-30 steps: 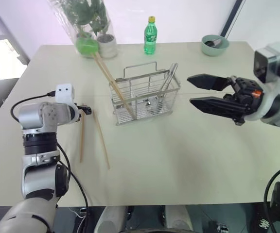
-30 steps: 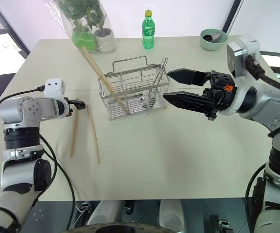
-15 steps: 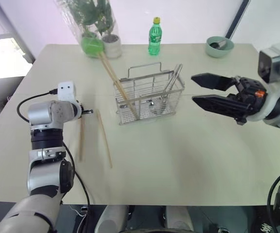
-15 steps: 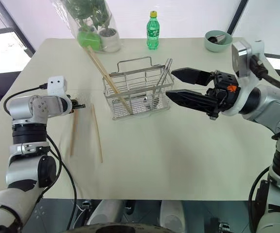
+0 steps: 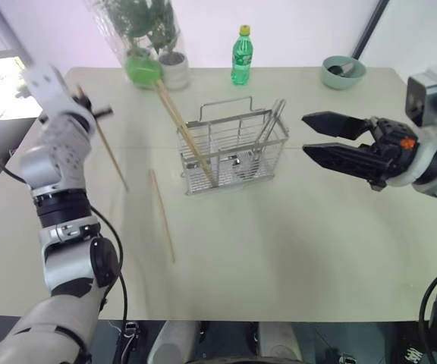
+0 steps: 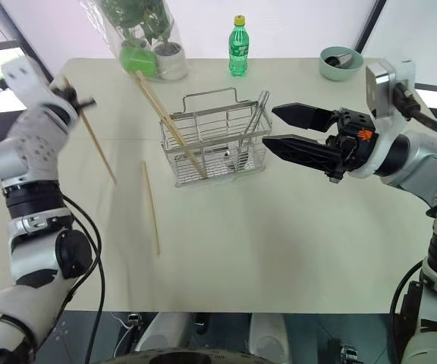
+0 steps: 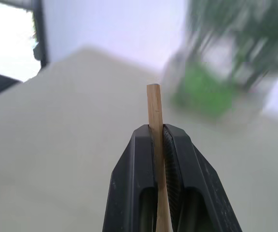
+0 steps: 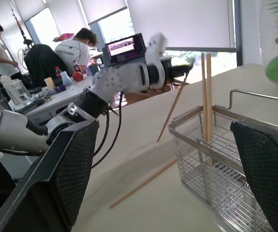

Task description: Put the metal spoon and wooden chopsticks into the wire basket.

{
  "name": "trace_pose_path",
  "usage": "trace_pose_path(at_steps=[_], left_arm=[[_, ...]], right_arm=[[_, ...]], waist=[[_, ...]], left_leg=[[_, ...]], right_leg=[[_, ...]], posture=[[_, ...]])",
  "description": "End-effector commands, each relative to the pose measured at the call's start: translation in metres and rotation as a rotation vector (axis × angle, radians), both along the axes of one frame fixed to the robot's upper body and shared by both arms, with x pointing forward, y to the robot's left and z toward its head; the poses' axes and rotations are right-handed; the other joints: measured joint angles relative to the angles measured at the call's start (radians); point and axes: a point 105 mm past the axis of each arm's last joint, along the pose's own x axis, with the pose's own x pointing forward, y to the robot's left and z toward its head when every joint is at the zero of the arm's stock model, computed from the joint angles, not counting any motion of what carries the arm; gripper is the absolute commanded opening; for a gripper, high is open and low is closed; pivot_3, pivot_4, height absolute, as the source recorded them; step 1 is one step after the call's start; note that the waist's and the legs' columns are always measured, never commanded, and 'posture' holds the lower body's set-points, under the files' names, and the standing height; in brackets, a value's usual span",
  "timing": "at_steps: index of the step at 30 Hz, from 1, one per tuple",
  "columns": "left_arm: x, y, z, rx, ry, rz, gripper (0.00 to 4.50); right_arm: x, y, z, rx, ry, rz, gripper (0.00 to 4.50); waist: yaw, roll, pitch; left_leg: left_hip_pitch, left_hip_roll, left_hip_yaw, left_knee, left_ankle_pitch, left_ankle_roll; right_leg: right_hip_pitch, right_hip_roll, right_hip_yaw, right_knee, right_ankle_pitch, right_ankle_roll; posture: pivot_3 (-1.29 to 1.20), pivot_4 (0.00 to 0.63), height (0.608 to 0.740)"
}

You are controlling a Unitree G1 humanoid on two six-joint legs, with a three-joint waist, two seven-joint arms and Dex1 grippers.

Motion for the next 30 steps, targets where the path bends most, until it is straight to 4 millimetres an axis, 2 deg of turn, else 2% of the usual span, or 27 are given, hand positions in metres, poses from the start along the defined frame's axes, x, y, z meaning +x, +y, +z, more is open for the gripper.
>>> trace_pose_path(at_steps=[1, 4, 6, 10, 14, 20, 21, 24, 28, 30], left_arm=[[-0.032, -0.030, 0.082, -0.095, -0.356, -0.217, 0.04], [-0.043, -0.059, 0.109, -0.136, -0.446, -0.390, 0.04], [-0.048, -0.078, 0.122, -0.116, -0.487, -0.448, 0.04], [-0.047, -0.116, 0.129, -0.043, -0.506, -0.524, 0.04], [-0.037, -0.152, 0.110, 0.068, -0.468, -0.580, 0.04], [-0.030, -0.178, 0.072, 0.150, -0.414, -0.622, 0.04], [-0.031, -0.181, 0.065, 0.156, -0.404, -0.629, 0.83], [-0.035, -0.188, 0.050, 0.172, -0.385, -0.644, 2.21], [-0.039, -0.187, 0.049, 0.175, -0.392, -0.643, 4.32], [-0.041, -0.187, 0.051, 0.180, -0.400, -0.644, 4.46]], right_arm=[[-0.005, -0.003, 0.011, 0.001, -0.044, -0.005, 4.50], [-0.004, -0.003, 0.011, 0.009, -0.046, -0.016, 4.50], [-0.003, -0.004, 0.011, 0.017, -0.044, -0.029, 4.50], [-0.004, -0.005, 0.009, 0.027, -0.041, -0.048, 4.50], [-0.006, -0.007, 0.010, 0.044, -0.049, -0.078, 4.50], [-0.008, -0.012, 0.012, 0.060, -0.054, -0.131, 4.50], [-0.008, -0.013, 0.012, 0.063, -0.054, -0.138, 4.50], [-0.008, -0.014, 0.012, 0.070, -0.053, -0.154, 4.50], [-0.006, -0.015, 0.012, 0.073, -0.048, -0.163, 4.50], [-0.005, -0.016, 0.013, 0.074, -0.046, -0.166, 4.50]], waist=[[-0.001, 0.000, 0.000], [-0.004, 0.000, 0.000], [-0.006, 0.000, 0.000], [-0.004, 0.000, 0.000], [-0.003, 0.000, 0.000], [-0.007, 0.000, 0.000], [-0.008, 0.000, 0.000], [-0.007, 0.000, 0.000], [-0.004, 0.000, 0.000], [-0.004, 0.000, 0.000]], left_leg=[[0.000, 0.000, 0.000, 0.001, 0.000, 0.001], [0.000, 0.000, 0.000, 0.003, -0.001, 0.002], [0.002, 0.000, 0.000, 0.002, -0.001, 0.002], [0.002, 0.000, 0.000, 0.003, -0.001, 0.003], [0.001, 0.000, 0.000, 0.003, -0.001, 0.003], [0.002, 0.000, 0.001, 0.003, -0.001, 0.004], [0.002, 0.000, 0.001, 0.003, -0.001, 0.004], [0.002, 0.000, 0.001, 0.002, -0.001, 0.004], [0.001, 0.000, 0.001, 0.003, -0.001, 0.004], [0.001, 0.000, 0.001, 0.003, -0.001, 0.004]], right_leg=[[0.000, 0.000, 0.000, 0.000, 0.000, 0.000], [0.002, 0.000, 0.000, 0.000, 0.001, 0.001], [0.003, 0.000, 0.000, 0.000, 0.001, 0.001], [0.003, 0.000, 0.000, 0.000, 0.001, 0.001], [0.003, 0.000, 0.000, 0.000, 0.001, 0.001], [0.003, 0.000, 0.001, 0.000, 0.001, 0.001], [0.003, 0.000, 0.001, 0.000, 0.001, 0.001], [0.003, 0.000, 0.001, 0.000, 0.001, 0.001], [0.003, 0.000, 0.001, -0.001, 0.001, 0.001], [0.003, 0.000, 0.001, -0.001, 0.001, 0.001]], posture=[[0.00, 0.150, 0.684], [0.00, 0.150, 0.684], [0.00, 0.150, 0.684], [0.00, 0.150, 0.684], [0.00, 0.150, 0.684], [0.00, 0.150, 0.684], [0.00, 0.150, 0.684], [0.00, 0.150, 0.684], [0.00, 0.150, 0.684], [0.00, 0.150, 0.684]])
